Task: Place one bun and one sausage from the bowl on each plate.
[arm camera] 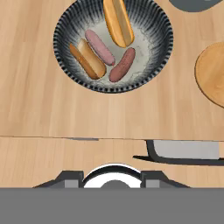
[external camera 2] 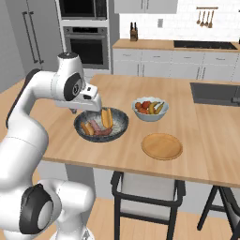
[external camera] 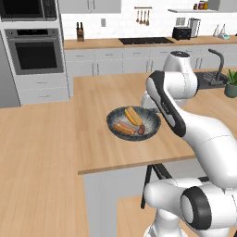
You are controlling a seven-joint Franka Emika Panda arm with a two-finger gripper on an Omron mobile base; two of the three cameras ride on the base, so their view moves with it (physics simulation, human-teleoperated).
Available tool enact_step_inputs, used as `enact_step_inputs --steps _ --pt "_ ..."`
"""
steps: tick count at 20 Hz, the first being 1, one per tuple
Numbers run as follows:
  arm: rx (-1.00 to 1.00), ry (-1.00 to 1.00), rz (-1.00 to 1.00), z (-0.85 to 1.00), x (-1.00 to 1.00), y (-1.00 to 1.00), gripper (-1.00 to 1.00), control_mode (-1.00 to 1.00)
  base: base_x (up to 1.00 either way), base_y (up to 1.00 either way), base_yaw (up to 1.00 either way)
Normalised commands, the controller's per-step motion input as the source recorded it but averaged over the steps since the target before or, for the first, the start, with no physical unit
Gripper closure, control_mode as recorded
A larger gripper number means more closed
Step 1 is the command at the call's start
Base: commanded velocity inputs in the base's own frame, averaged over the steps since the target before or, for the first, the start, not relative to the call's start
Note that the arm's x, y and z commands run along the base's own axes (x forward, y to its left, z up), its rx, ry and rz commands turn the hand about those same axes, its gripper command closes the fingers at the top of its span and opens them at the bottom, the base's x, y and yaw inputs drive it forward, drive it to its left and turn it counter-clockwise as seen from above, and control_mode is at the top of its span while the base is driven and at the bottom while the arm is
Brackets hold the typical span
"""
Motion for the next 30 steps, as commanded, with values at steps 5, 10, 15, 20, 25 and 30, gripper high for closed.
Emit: enact_step_inputs --steps 5,10,15,20,25,30 --pt "0.0 0.02 -0.04 -0.13 0.03 0.03 -1.0 -1.0 0.0 0.0 0.0" --pt "0.0 0.0 -0.01 -0.42 0.39 0.0 -1.0 -1.0 0.0 0.0 0.0" --pt "0.0 0.0 0.0 -0.18 0.81 0.0 -1.0 -1.0 0.0 0.0 0.0" --pt "0.0 0.0 0.0 -0.08 0.98 0.0 -1.0 -1.0 0.0 0.0 0.0" --pt "0.0 0.09 0.0 -0.4 0.3 0.0 -1.0 -1.0 0.0 0.0 0.0" --pt "0.0 0.19 0.0 -0.48 -0.05 0.0 -1.0 -1.0 0.0 0.0 0.0"
